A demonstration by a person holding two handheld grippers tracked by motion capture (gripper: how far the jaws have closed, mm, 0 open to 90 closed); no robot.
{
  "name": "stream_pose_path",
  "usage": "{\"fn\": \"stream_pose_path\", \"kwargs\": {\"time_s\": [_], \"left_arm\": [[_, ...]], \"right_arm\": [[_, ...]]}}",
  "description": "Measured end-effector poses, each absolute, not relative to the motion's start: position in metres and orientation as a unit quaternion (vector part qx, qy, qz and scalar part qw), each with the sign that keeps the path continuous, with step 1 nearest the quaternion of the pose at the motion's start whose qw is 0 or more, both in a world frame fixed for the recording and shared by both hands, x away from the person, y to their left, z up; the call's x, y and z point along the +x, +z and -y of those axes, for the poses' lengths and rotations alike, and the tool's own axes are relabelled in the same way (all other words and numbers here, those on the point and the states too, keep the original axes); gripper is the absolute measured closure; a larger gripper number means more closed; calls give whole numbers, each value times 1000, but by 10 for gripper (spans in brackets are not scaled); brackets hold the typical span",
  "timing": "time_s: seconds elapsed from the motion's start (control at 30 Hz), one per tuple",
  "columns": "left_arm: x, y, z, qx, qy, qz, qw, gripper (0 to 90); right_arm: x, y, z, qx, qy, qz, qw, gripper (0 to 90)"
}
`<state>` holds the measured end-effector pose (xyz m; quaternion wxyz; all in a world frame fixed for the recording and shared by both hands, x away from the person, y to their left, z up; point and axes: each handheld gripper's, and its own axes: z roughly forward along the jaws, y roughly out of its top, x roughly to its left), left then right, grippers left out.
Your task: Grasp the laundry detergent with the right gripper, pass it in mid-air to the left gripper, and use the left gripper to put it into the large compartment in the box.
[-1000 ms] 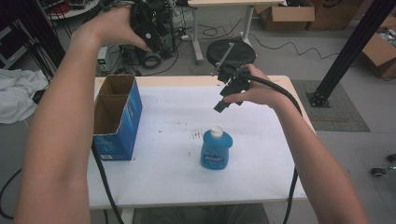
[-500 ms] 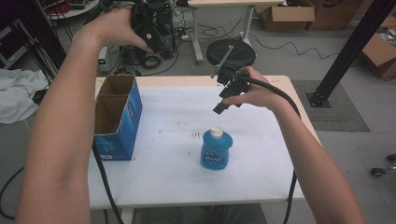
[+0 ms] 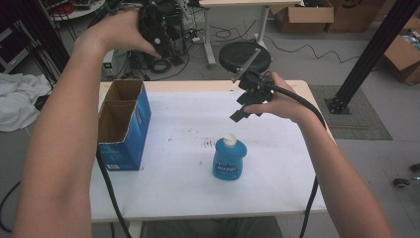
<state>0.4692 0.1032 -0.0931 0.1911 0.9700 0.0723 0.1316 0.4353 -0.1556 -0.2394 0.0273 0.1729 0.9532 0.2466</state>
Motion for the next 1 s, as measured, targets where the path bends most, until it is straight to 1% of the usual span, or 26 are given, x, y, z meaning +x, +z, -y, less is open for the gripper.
{"fn": "stream_pose_path", "kwargs": {"time_s": [0.1, 0.4, 0.5, 0.53, 1.0], "left_arm": [[468, -93, -103, 970, 131, -70, 192, 109], [466, -97, -103, 970, 130, -75, 190, 108], [465, -98, -103, 970, 130, -76, 191, 108], [465, -99, -103, 970, 129, -76, 192, 108], [459, -105, -102, 970, 125, -79, 190, 107]], "right_arm": [[433, -239, 161, 173, 255, -951, 26, 242], [415, -236, 196, 171, 316, -933, 29, 208], [411, -238, 201, 172, 322, -931, 28, 202], [407, -241, 206, 177, 325, -929, 28, 188], [376, -266, 229, 164, 380, -910, 16, 167]]}}
